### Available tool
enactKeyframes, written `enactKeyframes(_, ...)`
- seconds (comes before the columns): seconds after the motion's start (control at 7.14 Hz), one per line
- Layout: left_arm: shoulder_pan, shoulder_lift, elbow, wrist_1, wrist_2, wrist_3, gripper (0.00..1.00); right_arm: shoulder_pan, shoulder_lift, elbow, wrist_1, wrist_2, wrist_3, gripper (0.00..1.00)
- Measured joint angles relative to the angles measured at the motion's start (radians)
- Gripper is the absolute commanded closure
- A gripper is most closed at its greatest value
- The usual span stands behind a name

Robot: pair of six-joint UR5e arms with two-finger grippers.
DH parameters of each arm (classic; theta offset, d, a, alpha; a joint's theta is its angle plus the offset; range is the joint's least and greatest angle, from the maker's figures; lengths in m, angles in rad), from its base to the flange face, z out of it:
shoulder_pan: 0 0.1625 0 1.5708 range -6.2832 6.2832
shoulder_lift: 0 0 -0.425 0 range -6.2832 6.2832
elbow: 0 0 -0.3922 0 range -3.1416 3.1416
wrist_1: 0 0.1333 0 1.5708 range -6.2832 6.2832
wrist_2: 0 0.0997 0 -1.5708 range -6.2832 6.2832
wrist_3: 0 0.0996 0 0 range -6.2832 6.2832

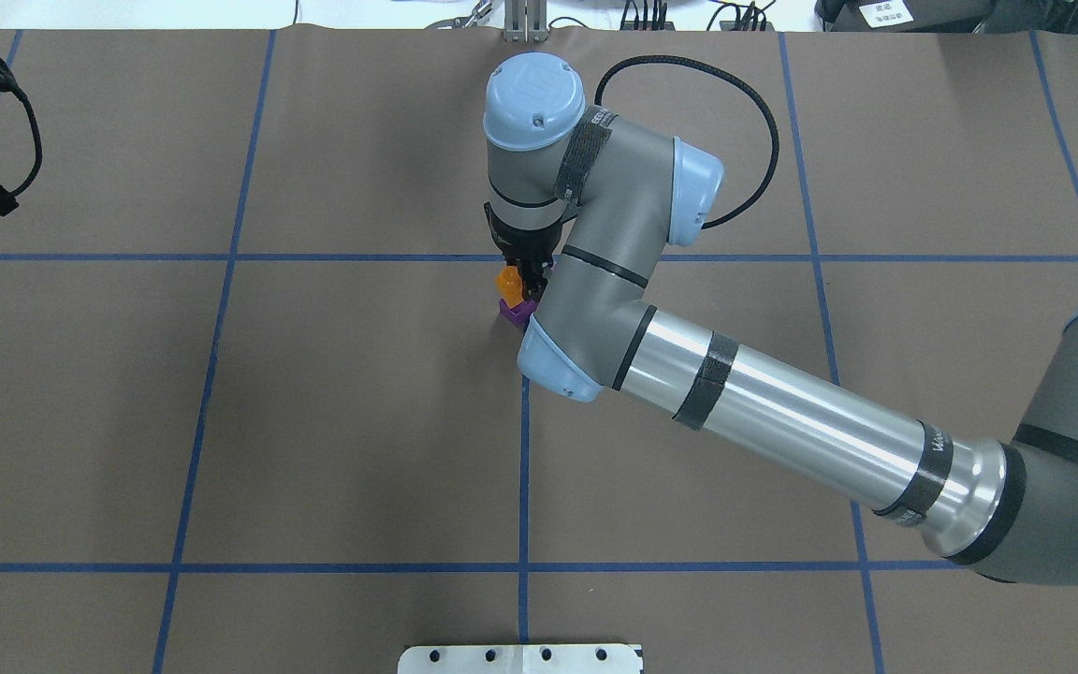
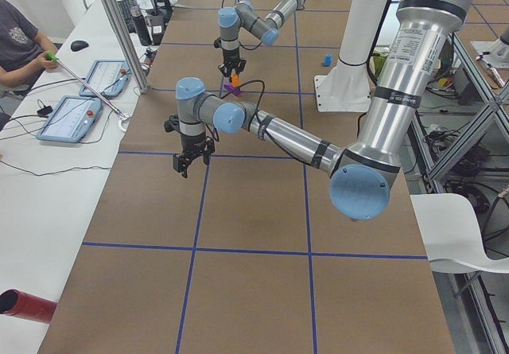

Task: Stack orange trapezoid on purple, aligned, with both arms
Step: 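Lower the orange block onto the purple block, aligning it with the right gripper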

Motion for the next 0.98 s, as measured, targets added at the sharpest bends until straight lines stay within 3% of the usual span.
enactKeyframes(0.98,0.0,0.001,-0.003,0.0,0.0,-0.005,0.0,-0.007,-0.002,-0.048,0.066,-0.005,-0.007,1.0)
